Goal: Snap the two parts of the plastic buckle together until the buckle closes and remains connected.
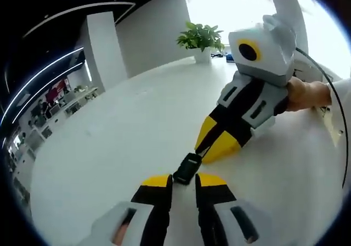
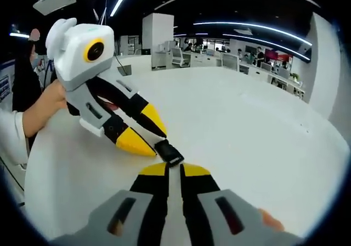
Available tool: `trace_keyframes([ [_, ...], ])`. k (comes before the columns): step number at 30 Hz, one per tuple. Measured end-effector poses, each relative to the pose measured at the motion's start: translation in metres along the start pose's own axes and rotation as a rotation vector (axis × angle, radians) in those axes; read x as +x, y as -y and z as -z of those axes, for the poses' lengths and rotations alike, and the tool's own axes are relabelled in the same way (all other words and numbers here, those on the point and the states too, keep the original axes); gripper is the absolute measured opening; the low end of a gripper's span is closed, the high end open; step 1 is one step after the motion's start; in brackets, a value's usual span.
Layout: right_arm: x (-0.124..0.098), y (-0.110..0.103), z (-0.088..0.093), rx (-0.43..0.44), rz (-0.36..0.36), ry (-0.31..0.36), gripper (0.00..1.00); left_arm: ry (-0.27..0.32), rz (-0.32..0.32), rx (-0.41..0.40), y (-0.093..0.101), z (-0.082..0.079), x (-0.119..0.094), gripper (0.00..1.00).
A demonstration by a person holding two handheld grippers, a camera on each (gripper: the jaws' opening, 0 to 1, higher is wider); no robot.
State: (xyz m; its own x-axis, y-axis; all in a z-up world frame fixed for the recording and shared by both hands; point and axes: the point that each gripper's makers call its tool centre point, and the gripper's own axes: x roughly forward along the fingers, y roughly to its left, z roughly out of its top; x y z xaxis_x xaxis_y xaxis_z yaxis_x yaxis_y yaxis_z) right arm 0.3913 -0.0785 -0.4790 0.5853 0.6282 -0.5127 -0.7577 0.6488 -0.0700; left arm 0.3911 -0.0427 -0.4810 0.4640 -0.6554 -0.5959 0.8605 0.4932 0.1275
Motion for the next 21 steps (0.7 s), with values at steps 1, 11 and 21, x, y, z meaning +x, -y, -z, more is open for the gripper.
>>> trace_keyframes([
  [1, 0.000, 0.000, 0.000, 0.000, -0.001, 0.000, 0.07, 0.000, 0.000, -0.002, 0.000, 0.000, 0.000, 0.16],
  [11, -0.021, 0.010, -0.019, 0.032, -0.002, 0.071, 0.13, 0.025, 0.031, -0.052, 0.001, -0.002, -0.017, 0.24],
  [21, -0.055, 0.002, -0.011, 0.067, -0.059, 0.090, 0.38, 0.066, 0.003, -0.073, 0.015, 0.002, -0.059, 0.40],
])
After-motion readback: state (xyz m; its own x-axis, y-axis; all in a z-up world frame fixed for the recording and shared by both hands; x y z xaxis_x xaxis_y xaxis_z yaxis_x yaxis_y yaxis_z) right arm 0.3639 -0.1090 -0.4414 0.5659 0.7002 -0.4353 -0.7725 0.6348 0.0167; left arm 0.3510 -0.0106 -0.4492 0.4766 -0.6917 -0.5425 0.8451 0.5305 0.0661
